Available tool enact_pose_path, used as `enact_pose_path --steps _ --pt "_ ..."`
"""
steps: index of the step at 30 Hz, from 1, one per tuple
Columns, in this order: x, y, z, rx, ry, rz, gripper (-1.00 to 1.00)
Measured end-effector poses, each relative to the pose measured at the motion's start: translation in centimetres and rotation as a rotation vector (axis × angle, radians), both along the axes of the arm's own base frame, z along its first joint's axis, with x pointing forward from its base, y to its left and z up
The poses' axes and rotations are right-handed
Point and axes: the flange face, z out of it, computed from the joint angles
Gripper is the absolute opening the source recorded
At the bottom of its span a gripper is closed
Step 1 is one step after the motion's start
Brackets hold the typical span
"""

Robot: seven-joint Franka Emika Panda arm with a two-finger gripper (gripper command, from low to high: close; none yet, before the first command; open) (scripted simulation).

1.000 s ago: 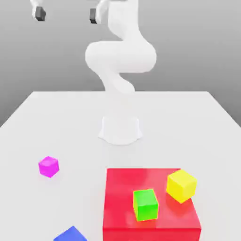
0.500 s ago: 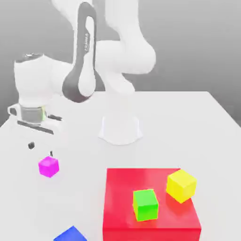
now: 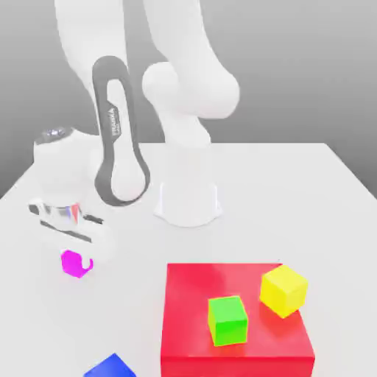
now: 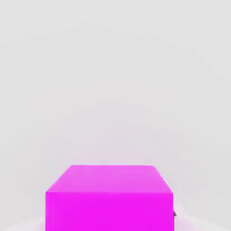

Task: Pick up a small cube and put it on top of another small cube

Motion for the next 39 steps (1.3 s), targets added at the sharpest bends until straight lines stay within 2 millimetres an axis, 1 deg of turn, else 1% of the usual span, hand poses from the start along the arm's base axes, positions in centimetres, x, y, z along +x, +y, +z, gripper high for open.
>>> enact_pose_path --steps 6,9,10,12,17,20,24,29,30,31,33,34,39 --pt "-0.1 -0.1 4.6 0.001 -0.001 -0.01 -1.0" --pt "1.3 -1.7 5.6 -0.002 0.003 -0.105 -1.0" --pt "2.7 -1.6 5.8 -0.004 0.004 -0.116 -1.0" --pt "7.2 0.9 6.2 -0.006 0.006 -0.064 -1.0" --pt "13.6 2.4 7.2 -0.009 0.007 -0.147 -1.0" --pt "17.3 3.8 7.9 -0.01 0.006 -0.2 -1.0" --pt "22.3 6.7 8.9 -0.008 0.004 -0.265 -1.0" --pt "28.0 11.4 10.3 -0.002 -0.001 -0.347 -1.0" --pt "28.8 12.2 10.2 0.0 -0.002 -0.361 -1.0" --pt "29.3 12.6 9.4 0.0 -0.002 -0.368 -1.0" --pt "29.6 12.9 6.8 0.0 -0.002 -0.374 -1.0" --pt "29.6 13.0 5.3 0.0 -0.002 -0.374 1.0" --pt "29.6 13.0 5.3 0.0 -0.002 -0.374 1.0"
